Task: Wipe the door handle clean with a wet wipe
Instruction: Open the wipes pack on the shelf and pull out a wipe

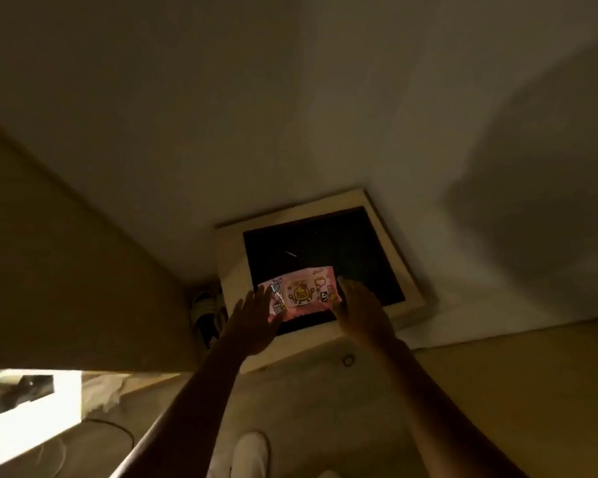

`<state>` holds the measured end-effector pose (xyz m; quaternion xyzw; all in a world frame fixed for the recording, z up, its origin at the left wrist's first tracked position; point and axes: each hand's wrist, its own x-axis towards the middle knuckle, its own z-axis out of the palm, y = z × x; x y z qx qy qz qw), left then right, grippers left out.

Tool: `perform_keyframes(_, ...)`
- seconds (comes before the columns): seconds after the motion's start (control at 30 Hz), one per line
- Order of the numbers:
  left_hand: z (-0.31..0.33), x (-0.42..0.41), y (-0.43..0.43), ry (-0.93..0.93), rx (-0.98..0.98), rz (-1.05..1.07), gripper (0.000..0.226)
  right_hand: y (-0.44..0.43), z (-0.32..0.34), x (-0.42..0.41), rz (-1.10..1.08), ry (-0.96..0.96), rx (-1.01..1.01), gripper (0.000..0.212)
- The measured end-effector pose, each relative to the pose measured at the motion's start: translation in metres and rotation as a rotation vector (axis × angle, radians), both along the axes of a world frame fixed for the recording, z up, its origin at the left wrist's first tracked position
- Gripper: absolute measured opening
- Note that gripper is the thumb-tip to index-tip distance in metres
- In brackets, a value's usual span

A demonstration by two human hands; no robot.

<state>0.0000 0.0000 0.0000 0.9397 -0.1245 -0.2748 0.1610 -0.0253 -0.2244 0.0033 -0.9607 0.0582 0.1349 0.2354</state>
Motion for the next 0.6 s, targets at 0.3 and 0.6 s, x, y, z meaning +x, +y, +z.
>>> perform_keyframes(0.3, -0.127, 0.041, -0.012, -0.201, -0.092, -0.066, 0.071, 0.021, -0.136, 0.054, 0.282, -0.115, -0.135, 0.064)
perform_keyframes(0.6, -0.148, 0.045, -0.018, -0.233, -0.036, -0.068, 0.087, 0.000, -0.157, 0.069, 0.517, -0.212, -0.265, 0.071)
